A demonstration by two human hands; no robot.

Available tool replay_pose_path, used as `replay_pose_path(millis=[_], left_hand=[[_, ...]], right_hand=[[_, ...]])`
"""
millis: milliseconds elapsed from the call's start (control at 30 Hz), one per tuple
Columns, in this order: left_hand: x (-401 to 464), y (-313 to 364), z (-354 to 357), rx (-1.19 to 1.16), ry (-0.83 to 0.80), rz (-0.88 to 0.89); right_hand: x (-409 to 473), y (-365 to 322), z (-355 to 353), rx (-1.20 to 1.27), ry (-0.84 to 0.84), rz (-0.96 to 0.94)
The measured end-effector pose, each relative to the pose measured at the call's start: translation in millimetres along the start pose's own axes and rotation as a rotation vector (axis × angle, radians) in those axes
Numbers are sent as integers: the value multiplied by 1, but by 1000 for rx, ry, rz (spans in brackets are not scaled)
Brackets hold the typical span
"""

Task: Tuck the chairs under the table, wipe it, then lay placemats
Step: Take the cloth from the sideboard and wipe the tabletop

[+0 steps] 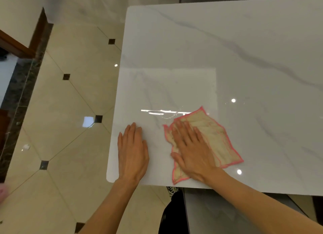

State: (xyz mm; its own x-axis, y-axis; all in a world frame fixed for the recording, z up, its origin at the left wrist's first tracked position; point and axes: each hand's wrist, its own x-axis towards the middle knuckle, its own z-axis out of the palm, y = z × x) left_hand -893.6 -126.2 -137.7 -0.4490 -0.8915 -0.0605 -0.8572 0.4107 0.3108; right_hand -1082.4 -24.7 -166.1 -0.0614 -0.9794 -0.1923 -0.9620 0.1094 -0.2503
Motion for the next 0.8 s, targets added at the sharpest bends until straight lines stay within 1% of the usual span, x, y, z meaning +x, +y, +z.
replay_pose_path(millis=[67, 200, 333, 400, 533, 633, 800], left_hand=[[9, -2, 1, 12, 18, 17], [24, -11, 1, 28, 59, 17], [37, -16, 3, 64, 54, 57], [43, -13, 3, 56, 47, 66], [58, -4, 3, 64, 23, 88], [67, 13, 9, 72, -9, 133], [82, 55, 24, 54, -51, 216]], right_hand=[[14, -15, 3, -24, -5, -132], [45, -16, -1, -52, 7, -292], [77, -4, -11, -61, 15, -351], [93, 6, -16, -68, 31, -306], [114, 44, -32, -54, 67, -49], [101, 75, -36, -30, 111, 105], [66, 115, -43, -28, 133, 237]])
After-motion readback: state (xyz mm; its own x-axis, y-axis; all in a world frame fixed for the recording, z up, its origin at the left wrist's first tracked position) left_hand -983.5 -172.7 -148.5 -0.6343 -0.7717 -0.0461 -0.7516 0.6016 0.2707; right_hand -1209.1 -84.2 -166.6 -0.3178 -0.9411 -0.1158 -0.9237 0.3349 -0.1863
